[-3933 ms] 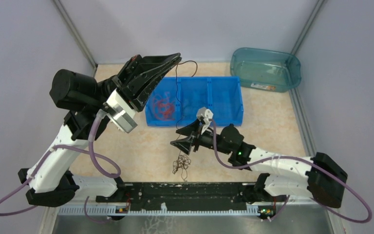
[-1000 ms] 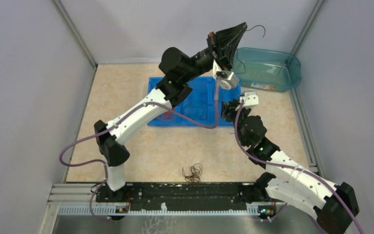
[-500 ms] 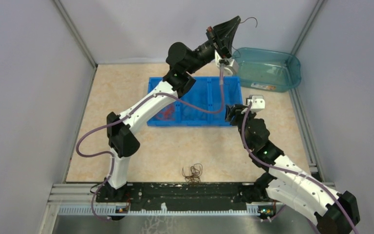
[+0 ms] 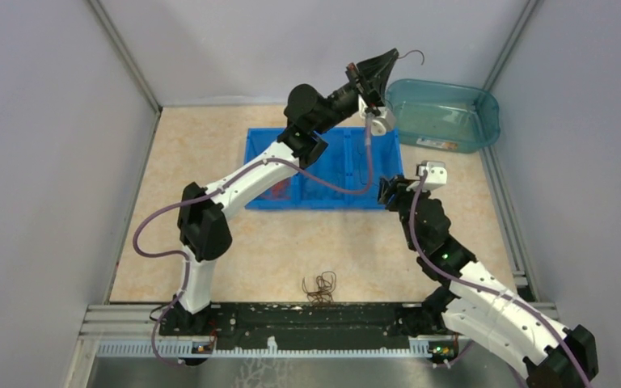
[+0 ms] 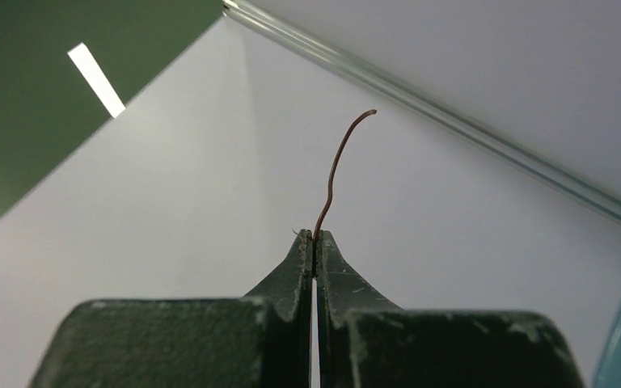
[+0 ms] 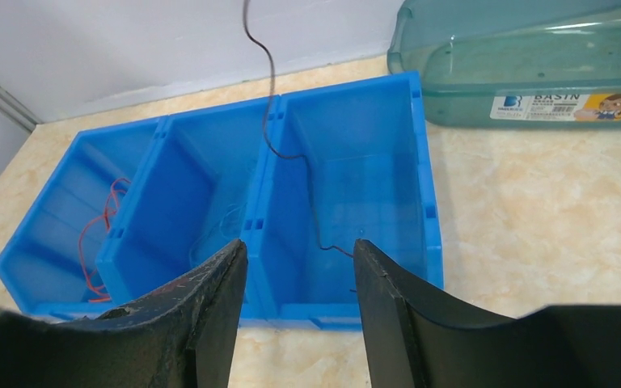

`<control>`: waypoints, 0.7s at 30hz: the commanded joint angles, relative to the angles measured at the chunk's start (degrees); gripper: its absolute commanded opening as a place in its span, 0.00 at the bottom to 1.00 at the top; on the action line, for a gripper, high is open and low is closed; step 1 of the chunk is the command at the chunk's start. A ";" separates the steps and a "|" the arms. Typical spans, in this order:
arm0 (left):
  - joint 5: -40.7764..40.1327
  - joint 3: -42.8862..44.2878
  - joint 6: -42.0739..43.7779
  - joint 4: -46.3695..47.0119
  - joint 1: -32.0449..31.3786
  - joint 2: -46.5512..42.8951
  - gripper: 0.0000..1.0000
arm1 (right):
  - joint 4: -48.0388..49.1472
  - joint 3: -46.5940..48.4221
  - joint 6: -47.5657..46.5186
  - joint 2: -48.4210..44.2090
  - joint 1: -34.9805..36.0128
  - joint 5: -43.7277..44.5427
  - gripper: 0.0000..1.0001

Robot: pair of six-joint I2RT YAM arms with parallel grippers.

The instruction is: Untangle the cables

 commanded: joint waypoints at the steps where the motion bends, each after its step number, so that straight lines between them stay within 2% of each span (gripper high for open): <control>1: -3.17 -4.67 -5.76 2.87 0.35 -3.51 0.00 | -0.77 0.67 1.99 -2.77 -0.65 2.57 0.51; 11: -12.39 -17.20 -16.83 -4.06 0.16 -9.34 0.00 | -5.14 0.49 5.02 -4.84 -0.95 8.42 0.49; 13: -14.61 -19.78 -18.78 -7.53 0.16 -10.53 0.00 | -5.49 0.38 5.69 -5.08 -1.09 9.18 0.49; 16: -18.83 -18.77 -22.09 -18.45 0.22 -10.27 0.00 | -6.08 0.20 6.05 -5.61 -1.22 10.08 0.49; 21: -15.26 -22.61 -24.77 -22.76 -0.08 -11.43 0.00 | -6.82 -0.26 6.43 -6.51 -1.39 10.91 0.49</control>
